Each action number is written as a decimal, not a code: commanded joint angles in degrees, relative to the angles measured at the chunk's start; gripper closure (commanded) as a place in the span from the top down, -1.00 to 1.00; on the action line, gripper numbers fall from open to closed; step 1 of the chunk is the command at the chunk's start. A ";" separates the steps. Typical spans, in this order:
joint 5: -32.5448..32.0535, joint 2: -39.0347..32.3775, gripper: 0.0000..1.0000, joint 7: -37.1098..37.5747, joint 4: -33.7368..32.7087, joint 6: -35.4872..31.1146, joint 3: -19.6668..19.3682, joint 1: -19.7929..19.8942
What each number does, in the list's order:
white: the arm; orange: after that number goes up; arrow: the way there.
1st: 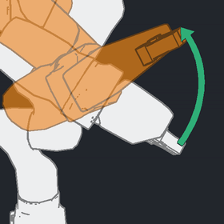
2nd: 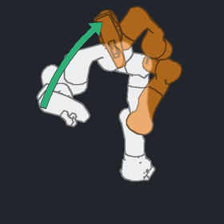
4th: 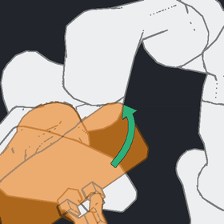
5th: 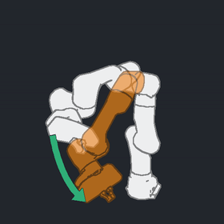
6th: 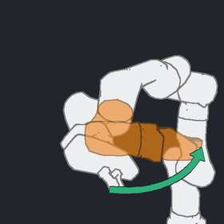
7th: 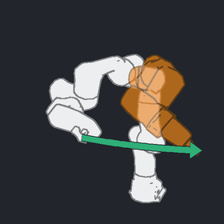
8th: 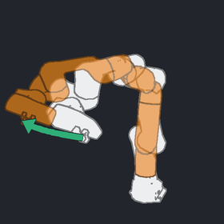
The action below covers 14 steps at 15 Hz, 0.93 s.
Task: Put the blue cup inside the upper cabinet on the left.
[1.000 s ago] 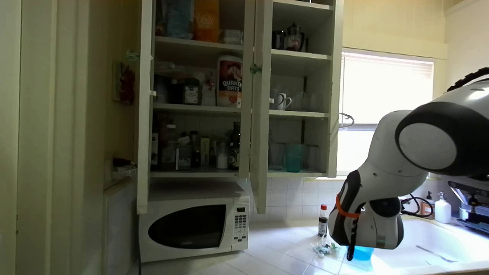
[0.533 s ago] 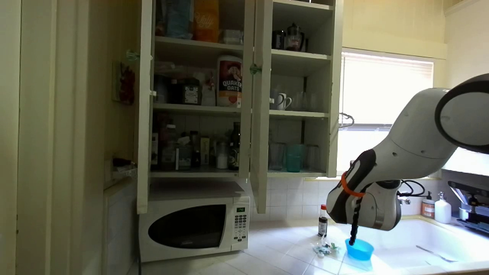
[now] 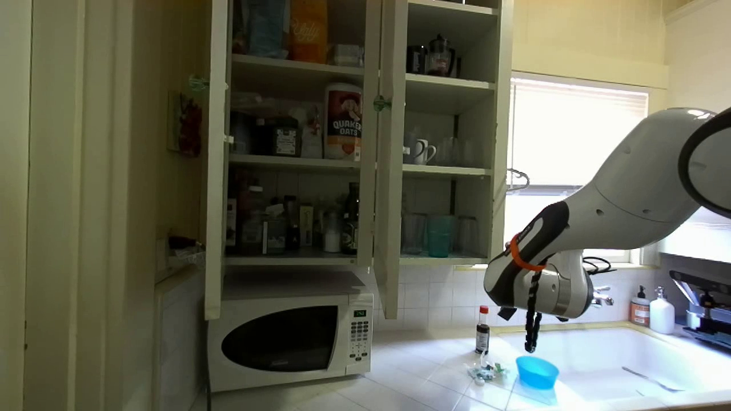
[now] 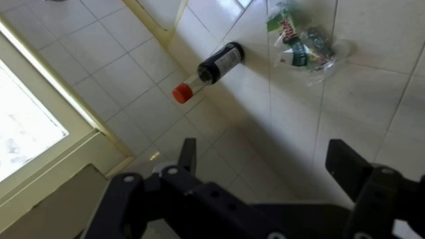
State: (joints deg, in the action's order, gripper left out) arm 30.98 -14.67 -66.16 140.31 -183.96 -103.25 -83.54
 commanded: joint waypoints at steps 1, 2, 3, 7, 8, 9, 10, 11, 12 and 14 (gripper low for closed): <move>-0.41 -6.16 1.00 -5.53 -0.55 14.21 -10.40 -8.87; -0.41 -8.20 1.00 -7.21 -0.51 18.33 -13.07 -10.96; -0.64 -10.12 1.00 -8.77 -0.36 22.08 -15.28 -12.53; -5.67 -15.74 1.00 -10.62 0.75 32.03 -24.06 -18.87; -6.14 -16.97 1.00 -11.10 1.08 33.49 -25.75 -20.09; -6.65 -17.82 1.00 -11.44 1.28 34.52 -26.99 -20.84; -7.03 -18.80 1.00 -11.84 1.50 35.60 -28.35 -21.76; -7.46 -19.69 1.00 -11.87 1.78 36.39 -29.24 -22.16; -7.70 -20.37 1.00 -11.70 2.08 36.55 -29.89 -22.36; -8.73 -21.81 1.00 -7.50 2.66 33.60 -28.50 -19.56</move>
State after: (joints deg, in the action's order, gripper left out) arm 24.56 -33.68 -77.10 141.03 -149.11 -131.65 -104.53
